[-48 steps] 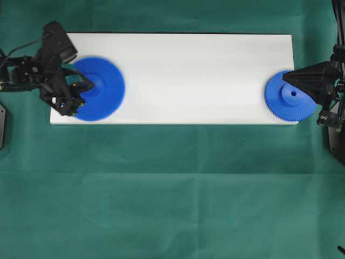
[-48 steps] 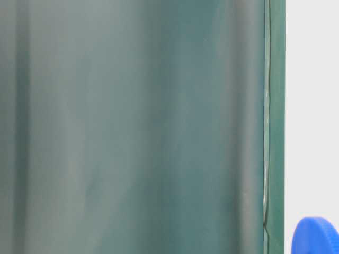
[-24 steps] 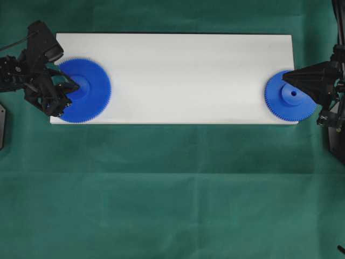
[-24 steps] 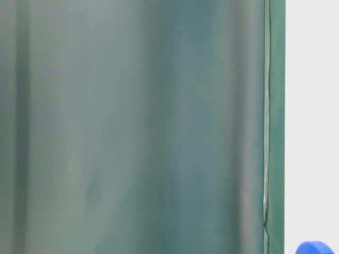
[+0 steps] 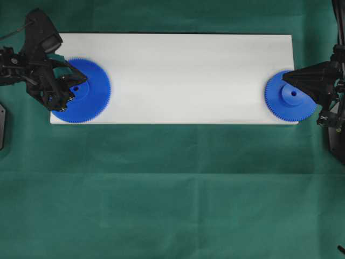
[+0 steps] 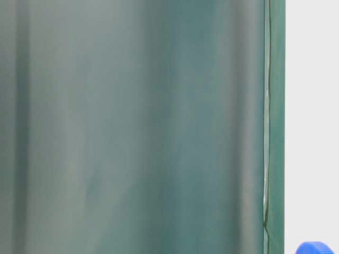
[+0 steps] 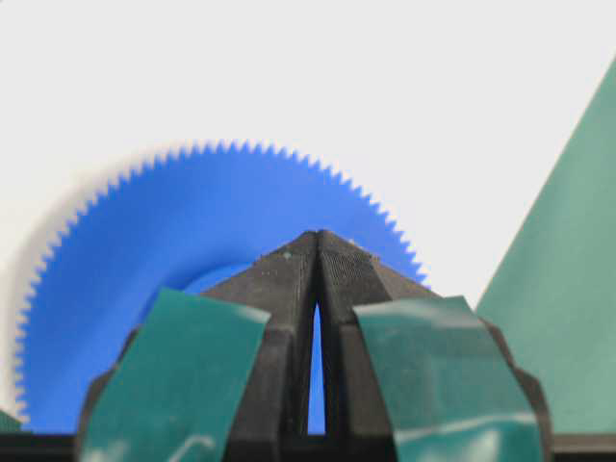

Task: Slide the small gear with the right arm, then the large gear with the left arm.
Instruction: 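Lift the left gripper off the large gear and retract it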

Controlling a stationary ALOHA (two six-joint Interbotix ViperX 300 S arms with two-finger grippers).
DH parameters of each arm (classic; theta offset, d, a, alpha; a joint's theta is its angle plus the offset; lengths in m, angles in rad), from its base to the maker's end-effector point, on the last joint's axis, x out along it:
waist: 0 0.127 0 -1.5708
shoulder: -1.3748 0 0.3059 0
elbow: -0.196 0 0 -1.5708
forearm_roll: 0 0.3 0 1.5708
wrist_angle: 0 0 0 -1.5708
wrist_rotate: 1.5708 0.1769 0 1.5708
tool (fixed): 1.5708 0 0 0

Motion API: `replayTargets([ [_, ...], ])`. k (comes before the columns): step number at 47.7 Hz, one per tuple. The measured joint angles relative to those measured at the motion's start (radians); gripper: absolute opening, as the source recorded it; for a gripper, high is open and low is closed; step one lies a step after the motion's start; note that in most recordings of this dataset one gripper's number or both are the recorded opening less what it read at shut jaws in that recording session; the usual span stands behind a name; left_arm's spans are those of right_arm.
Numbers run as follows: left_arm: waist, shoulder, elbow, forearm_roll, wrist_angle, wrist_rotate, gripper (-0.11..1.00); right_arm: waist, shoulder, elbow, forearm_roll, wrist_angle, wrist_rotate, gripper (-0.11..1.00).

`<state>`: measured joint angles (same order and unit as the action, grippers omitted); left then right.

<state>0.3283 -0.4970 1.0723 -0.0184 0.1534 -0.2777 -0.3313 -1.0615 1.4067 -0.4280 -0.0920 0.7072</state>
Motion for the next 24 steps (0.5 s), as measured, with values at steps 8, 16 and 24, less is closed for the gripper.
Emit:
replayTargets([
  [8, -0.023, -0.097, -0.009, 0.000, 0.011, 0.002, 0.00, 0.000, -0.002, 0.000, 0.000, 0.000, 0.000, 0.50],
  [16, -0.031, -0.199, 0.002, 0.000, 0.012, 0.002, 0.00, 0.000, 0.000, 0.000, 0.000, -0.002, 0.000, 0.50],
  [24, -0.031, -0.291, 0.043, 0.000, 0.012, 0.002, 0.00, 0.000, -0.002, 0.000, 0.002, -0.002, 0.000, 0.50],
])
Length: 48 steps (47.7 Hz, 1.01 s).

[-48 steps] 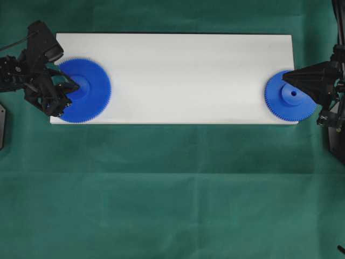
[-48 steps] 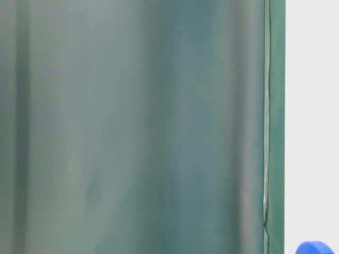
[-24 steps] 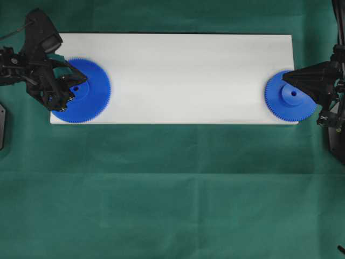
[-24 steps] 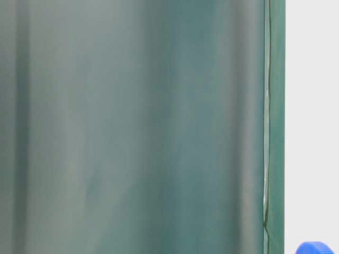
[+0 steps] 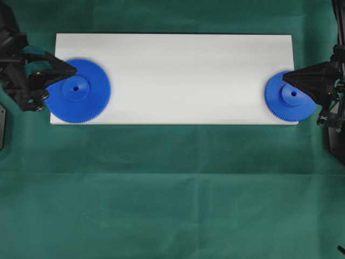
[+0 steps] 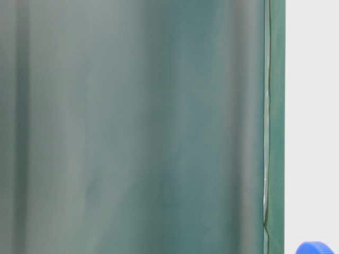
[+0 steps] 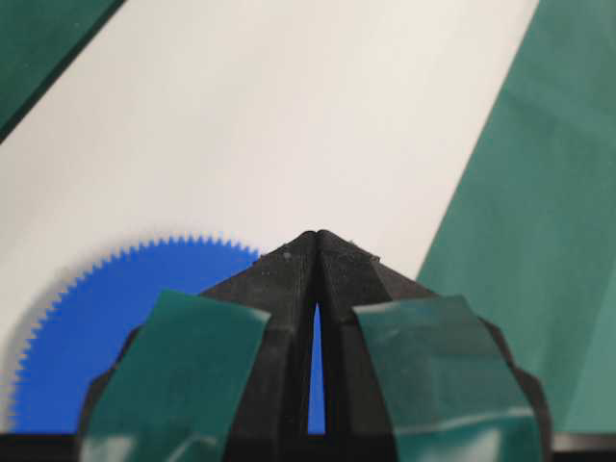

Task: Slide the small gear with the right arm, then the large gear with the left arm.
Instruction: 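Lift the left gripper off the large gear and retract it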

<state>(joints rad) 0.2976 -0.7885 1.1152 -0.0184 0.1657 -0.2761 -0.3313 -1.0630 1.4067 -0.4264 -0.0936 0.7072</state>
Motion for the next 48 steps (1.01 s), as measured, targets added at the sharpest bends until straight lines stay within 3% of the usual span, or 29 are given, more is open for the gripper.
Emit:
replayTargets([
  [16, 0.000, -0.098, 0.066, 0.000, -0.023, -0.002, 0.00, 0.000, 0.002, 0.000, -0.002, 0.000, 0.000, 0.50],
  [48, -0.069, -0.095, 0.104, 0.000, -0.163, -0.003, 0.00, 0.002, 0.000, 0.000, -0.002, -0.002, 0.000, 0.50],
])
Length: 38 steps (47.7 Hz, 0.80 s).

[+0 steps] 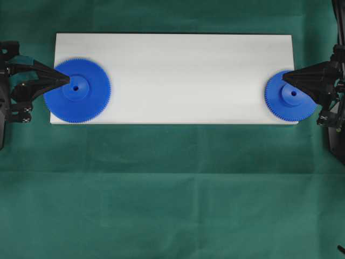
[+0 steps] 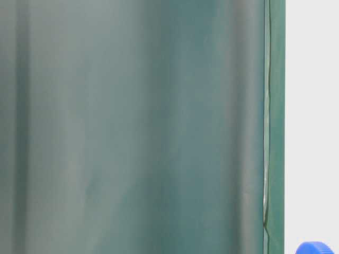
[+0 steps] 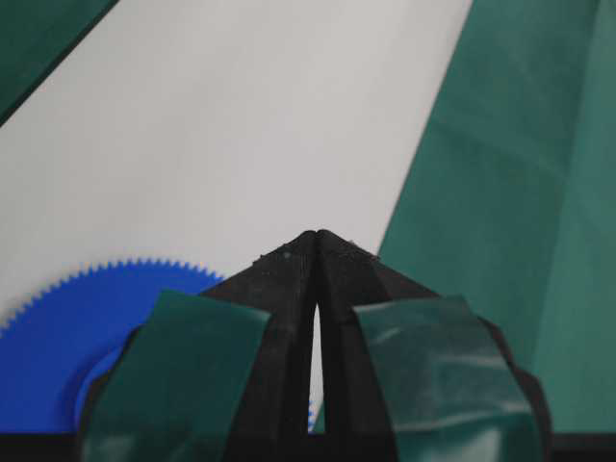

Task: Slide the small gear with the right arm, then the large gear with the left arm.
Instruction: 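Lift the left gripper off the large gear and retract it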

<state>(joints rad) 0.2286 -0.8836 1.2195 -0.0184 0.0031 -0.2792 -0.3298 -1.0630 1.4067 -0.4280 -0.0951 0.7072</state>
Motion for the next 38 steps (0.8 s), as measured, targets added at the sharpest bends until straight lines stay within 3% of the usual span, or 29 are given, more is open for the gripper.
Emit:
replayTargets([
  [38, -0.037, 0.002, 0.034, 0.000, -0.112, 0.003, 0.00, -0.002, 0.051, 0.000, 0.000, -0.124, -0.002, 0.50],
])
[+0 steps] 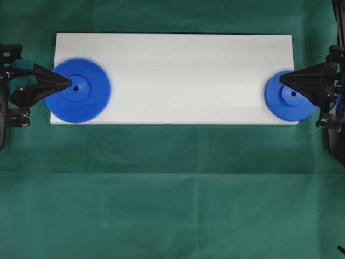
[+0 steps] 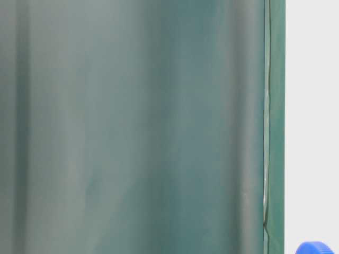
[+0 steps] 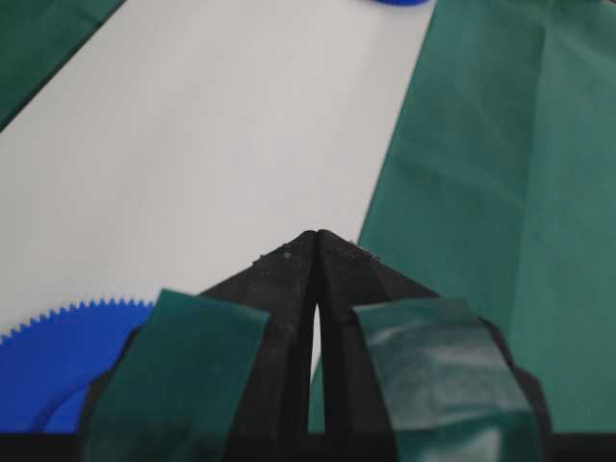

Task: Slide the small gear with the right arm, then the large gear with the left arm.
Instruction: 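Lift the left gripper off the large gear and retract it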

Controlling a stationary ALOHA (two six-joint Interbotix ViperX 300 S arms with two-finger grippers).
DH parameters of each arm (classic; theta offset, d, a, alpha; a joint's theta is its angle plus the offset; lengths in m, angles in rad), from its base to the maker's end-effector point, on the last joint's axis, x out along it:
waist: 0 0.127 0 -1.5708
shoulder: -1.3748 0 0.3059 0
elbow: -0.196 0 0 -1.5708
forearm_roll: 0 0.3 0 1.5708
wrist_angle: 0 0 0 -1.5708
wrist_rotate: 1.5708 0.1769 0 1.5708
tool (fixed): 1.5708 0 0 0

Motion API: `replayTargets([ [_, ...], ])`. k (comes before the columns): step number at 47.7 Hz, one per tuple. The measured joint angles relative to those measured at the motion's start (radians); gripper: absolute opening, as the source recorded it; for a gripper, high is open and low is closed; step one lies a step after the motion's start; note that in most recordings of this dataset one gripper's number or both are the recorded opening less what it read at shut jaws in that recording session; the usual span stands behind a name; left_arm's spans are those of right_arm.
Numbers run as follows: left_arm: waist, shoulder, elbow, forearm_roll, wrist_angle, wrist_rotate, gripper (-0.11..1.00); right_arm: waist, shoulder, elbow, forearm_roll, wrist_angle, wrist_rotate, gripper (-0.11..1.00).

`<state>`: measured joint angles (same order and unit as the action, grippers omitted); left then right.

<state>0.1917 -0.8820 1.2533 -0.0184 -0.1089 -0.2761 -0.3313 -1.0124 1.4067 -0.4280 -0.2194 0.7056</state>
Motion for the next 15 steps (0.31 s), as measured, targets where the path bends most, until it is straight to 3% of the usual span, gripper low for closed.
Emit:
replayTargets([
  [15, -0.026, 0.000, 0.009, 0.000, -0.058, 0.012, 0.00, 0.025, 0.041, 0.000, -0.002, -0.040, -0.005, 0.50],
])
